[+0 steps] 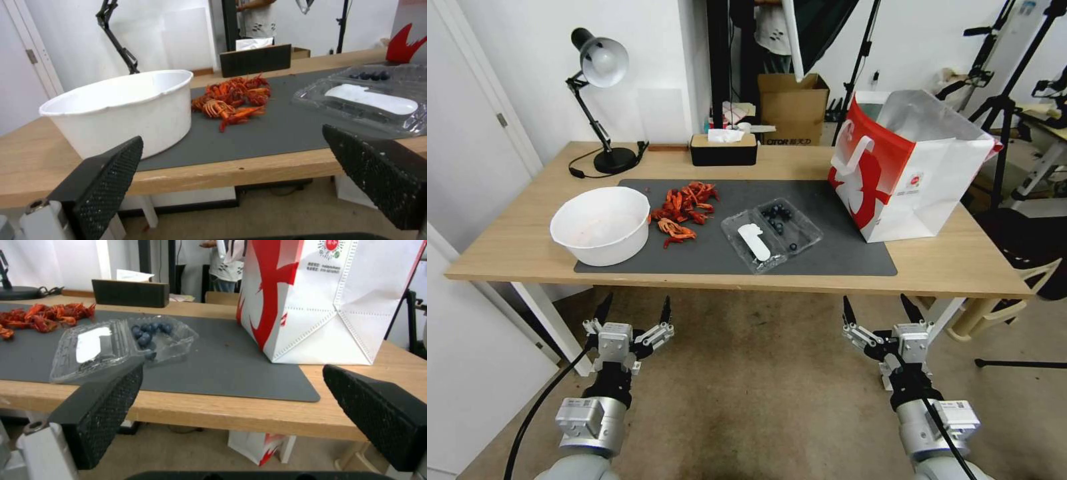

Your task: Close the takeout container lid, then place the container into the takeout bag.

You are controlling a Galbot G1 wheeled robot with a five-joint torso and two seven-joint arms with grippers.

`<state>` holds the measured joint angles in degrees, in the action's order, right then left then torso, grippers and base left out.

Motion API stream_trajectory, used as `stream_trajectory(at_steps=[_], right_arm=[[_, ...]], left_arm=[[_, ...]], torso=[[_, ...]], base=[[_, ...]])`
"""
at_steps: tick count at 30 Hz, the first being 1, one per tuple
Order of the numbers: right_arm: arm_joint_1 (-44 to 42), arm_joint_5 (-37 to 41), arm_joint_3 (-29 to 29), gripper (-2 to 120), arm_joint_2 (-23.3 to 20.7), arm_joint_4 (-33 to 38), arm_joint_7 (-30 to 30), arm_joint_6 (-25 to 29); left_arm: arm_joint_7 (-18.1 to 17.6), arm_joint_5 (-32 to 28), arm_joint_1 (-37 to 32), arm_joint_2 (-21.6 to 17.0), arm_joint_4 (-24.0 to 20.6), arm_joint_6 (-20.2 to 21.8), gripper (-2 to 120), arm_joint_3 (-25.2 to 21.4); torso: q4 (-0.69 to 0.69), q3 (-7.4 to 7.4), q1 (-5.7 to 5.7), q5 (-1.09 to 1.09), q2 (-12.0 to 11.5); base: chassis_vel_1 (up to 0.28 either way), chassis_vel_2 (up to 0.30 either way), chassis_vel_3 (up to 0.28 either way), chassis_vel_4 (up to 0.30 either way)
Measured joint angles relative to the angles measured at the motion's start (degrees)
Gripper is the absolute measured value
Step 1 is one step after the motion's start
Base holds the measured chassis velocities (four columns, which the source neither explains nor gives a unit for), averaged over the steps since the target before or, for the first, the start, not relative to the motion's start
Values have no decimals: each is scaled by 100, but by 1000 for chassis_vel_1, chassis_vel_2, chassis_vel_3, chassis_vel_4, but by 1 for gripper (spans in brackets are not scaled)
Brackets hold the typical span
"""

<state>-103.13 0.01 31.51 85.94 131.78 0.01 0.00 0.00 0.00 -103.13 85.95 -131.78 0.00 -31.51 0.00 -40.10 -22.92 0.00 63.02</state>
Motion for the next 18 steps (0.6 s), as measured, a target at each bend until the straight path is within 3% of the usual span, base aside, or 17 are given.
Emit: stream_trajectory(at_steps=[18], right_arm=[[0, 0, 0, 100, 0, 0, 0, 0]], left_arm=[[0, 0, 0, 0, 0, 0, 100, 0]], torso=[[0, 0, 0, 0, 0]], base=[[0, 0, 0, 0]])
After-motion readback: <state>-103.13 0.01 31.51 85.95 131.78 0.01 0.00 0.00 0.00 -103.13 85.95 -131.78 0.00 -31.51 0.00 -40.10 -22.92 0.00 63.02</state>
